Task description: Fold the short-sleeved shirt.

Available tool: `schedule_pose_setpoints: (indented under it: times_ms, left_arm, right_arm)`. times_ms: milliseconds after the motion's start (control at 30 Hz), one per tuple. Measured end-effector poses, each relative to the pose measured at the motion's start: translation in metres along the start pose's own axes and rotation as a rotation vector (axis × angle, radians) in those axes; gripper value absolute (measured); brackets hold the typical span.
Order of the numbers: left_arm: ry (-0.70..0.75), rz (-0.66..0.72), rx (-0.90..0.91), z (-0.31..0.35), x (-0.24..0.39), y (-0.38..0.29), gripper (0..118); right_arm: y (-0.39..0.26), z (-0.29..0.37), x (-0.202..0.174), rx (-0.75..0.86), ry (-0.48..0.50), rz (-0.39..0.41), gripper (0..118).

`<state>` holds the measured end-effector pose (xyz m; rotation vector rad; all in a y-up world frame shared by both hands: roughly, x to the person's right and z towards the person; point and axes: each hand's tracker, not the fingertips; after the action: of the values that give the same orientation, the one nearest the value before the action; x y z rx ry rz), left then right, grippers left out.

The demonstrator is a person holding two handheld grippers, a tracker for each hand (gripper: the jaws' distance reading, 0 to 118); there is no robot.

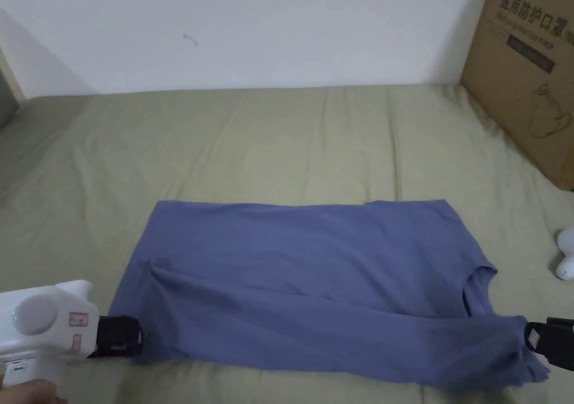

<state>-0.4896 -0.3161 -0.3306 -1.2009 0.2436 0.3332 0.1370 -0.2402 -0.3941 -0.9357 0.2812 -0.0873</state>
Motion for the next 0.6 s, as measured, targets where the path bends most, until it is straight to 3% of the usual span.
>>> schedule_pose_setpoints:
  times_ms: [33, 67, 100, 133, 167, 233, 300, 333, 400, 433, 500, 600]
  left_arm:
    - [0.013, -0.031, -0.031, -0.003, 0.006, -0.009, 99]
    - [0.107, -0.087, -0.004, 0.0, 0.014, -0.011, 88]
    - [0.103, -0.121, 0.032, 0.009, 0.02, -0.013, 70]
    - [0.058, -0.116, 0.053, 0.016, 0.026, -0.016, 42]
    - [0.041, -0.125, 0.068, 0.023, 0.03, -0.02, 4]
    - [-0.054, -0.116, 0.104, 0.036, 0.032, -0.026, 4]
    - [-0.033, -0.107, 0.138, 0.045, 0.031, -0.027, 4]
    - [-0.026, -0.106, 0.156, 0.05, 0.029, -0.029, 4]
    - [-0.034, -0.09, 0.183, 0.056, 0.021, -0.032, 4]
    - [-0.046, -0.076, 0.187, 0.064, 0.024, -0.031, 4]
    - [-0.063, -0.049, 0.183, 0.066, 0.021, -0.033, 4]
    - [-0.057, -0.052, 0.184, 0.073, 0.027, -0.037, 4]
  right_arm:
    - [0.0, -0.002, 0.005, -0.002, -0.007, -0.008, 1]
    - [0.002, -0.004, 0.007, -0.005, -0.013, -0.005, 1]
    - [0.003, -0.005, 0.012, -0.002, -0.029, 0.007, 1]
    - [0.004, -0.006, 0.017, 0.013, -0.061, 0.018, 1]
    - [0.004, -0.007, 0.022, 0.014, -0.073, 0.017, 1]
    - [0.007, -0.009, 0.032, 0.0, -0.068, -0.01, 1]
    - [0.006, -0.015, 0.043, -0.038, -0.029, -0.063, 1]
    - [0.006, -0.021, 0.049, -0.074, -0.022, -0.067, 8]
    - [0.002, -0.034, 0.049, -0.146, -0.115, -0.013, 76]
    - [-0.003, -0.041, 0.047, -0.168, -0.162, 0.021, 96]
    - [-0.005, -0.057, 0.048, -0.216, -0.151, 0.066, 97]
    - [-0.006, -0.075, 0.044, -0.258, -0.152, 0.062, 97]
